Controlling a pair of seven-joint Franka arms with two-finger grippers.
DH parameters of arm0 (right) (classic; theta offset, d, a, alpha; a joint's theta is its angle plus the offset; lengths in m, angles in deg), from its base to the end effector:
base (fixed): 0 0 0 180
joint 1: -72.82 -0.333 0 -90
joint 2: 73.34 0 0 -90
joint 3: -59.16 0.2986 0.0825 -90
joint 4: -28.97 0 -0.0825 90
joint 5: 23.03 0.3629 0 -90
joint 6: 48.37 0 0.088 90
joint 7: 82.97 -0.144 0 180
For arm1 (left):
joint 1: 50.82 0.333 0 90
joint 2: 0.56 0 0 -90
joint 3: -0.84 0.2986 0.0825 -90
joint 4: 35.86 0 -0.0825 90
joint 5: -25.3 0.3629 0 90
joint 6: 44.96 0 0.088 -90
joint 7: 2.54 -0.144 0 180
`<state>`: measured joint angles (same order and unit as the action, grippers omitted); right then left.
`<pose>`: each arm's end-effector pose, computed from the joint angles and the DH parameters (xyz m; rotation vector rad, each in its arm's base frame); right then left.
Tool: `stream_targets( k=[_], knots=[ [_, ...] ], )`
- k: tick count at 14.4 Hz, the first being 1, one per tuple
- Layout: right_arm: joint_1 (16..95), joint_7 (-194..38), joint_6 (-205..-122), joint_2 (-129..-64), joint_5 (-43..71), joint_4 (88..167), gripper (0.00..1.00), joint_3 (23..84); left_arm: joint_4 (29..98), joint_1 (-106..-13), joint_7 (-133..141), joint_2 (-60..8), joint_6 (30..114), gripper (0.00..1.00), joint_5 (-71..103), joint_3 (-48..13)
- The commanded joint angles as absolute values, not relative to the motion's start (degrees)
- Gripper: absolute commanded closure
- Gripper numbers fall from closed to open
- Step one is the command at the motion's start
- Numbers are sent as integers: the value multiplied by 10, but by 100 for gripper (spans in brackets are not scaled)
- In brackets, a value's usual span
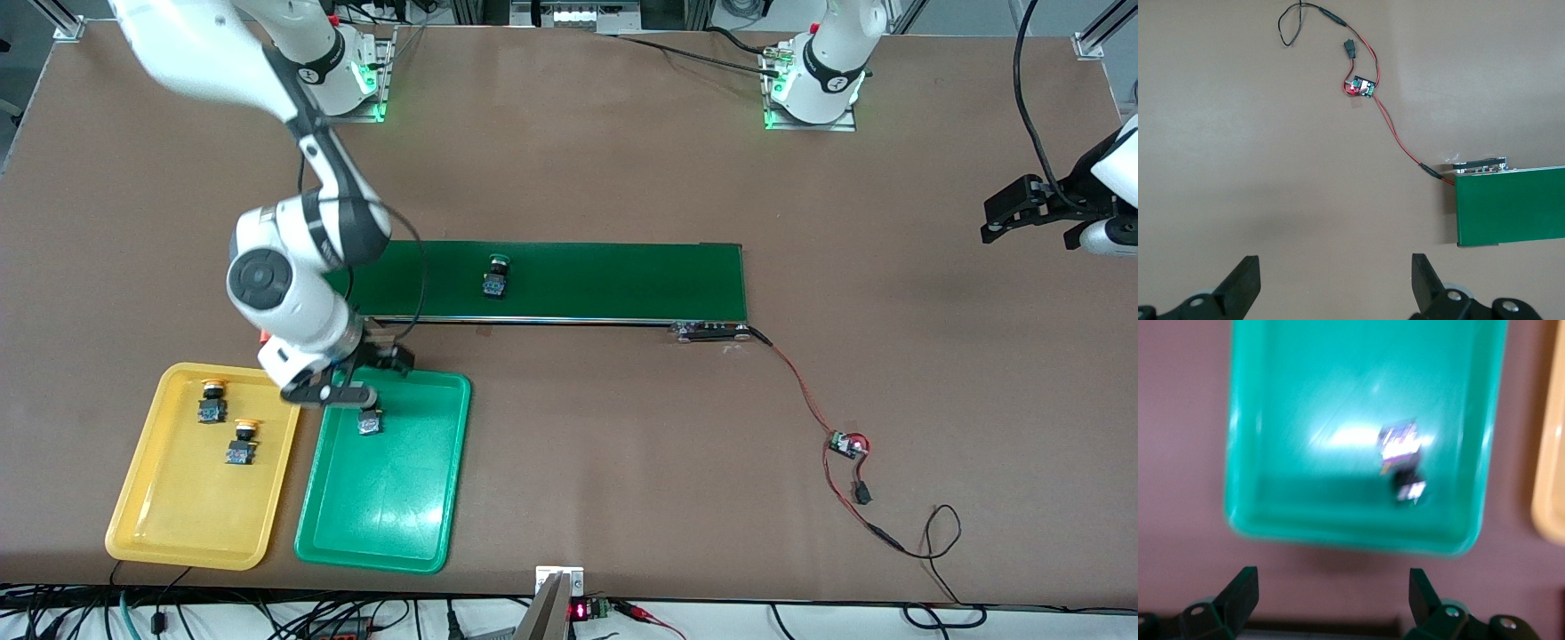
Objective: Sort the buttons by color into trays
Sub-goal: 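Carry the button to the green tray and open the right gripper, then move the right gripper back and grasp the second belt button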
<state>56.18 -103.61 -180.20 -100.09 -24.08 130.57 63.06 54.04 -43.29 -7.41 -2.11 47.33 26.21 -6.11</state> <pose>0.6010 0.2215 0.2643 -3.1035 -0.0029 -0.0810 0.5454 0.0085 0.5600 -3.1260 0.1178 -0.0223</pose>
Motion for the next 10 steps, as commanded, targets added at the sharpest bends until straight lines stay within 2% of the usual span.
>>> stream_targets(
  k=[1, 4, 10],
  knots=[
    [522, -1090, -1808, -901, -229, 1439, 0, 631, 552, -428, -81, -9, 482, 0, 260, -66],
    [480, -1148, -1809, -872, -229, 1488, 0, 632, 536, -434, -81, -17, 482, 0, 278, -70],
    [450, -1195, -1835, -882, -233, 1496, 0, 634, 536, -434, -80, -16, 479, 0, 273, -69]
  ],
)
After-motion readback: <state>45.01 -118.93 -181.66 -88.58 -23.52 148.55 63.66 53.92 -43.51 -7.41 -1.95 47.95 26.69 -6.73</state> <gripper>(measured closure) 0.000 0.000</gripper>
